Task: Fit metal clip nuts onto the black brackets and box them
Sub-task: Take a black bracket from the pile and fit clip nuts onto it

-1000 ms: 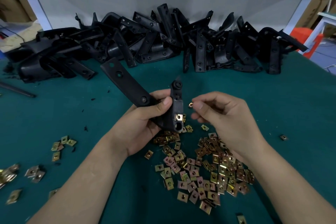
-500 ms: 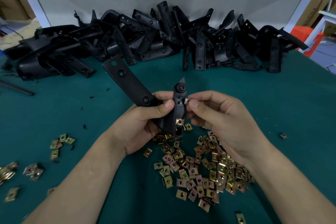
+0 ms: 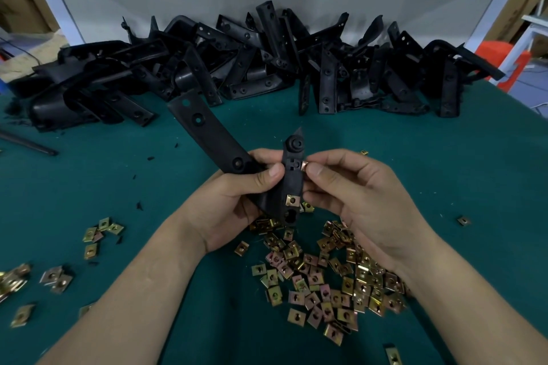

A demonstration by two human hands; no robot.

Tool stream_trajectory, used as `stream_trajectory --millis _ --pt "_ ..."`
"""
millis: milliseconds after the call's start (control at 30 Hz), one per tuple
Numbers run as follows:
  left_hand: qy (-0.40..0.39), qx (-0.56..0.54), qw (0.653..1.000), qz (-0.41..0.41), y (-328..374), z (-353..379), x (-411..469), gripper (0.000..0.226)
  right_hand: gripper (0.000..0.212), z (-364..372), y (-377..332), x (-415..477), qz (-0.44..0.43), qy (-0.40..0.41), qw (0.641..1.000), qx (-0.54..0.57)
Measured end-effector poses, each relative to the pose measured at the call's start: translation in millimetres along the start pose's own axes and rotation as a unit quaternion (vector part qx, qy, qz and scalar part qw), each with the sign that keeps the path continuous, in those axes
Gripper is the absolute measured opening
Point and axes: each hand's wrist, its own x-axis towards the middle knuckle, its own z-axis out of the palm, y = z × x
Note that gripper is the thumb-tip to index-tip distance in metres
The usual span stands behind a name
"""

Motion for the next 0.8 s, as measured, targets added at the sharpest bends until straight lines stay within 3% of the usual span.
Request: stream_trajectory --millis 100,333,500,633,800 --pt "0.009 -0.005 1.000 -0.002 -1.3 -0.4 0.4 0.041 0.016 -0.3 -1.6 -0.6 -0.007 -0.005 1.000 -0.018" --pt "-0.012 0.063 0.998 0.026 -7.0 -0.3 2.3 0.026 0.035 4.2 4.1 -2.4 -0.005 0.002 1.000 -0.031" --pt "-0.029 0.060 0.997 0.034 -6.8 -1.7 2.0 0.024 0.032 7.0 5.9 -2.8 -0.001 -0.003 1.000 -0.029" --pt "0.006 0.034 0.998 0.048 -4.3 -1.7 3.2 0.018 0.023 7.3 4.2 -2.7 0.009 -0.018 0.999 -0.037" --pt "0.032 0.005 0.997 0.064 -2.9 -3.8 4.1 0.015 0.038 10.1 4.5 -4.2 0.030 -0.017 0.999 -0.034"
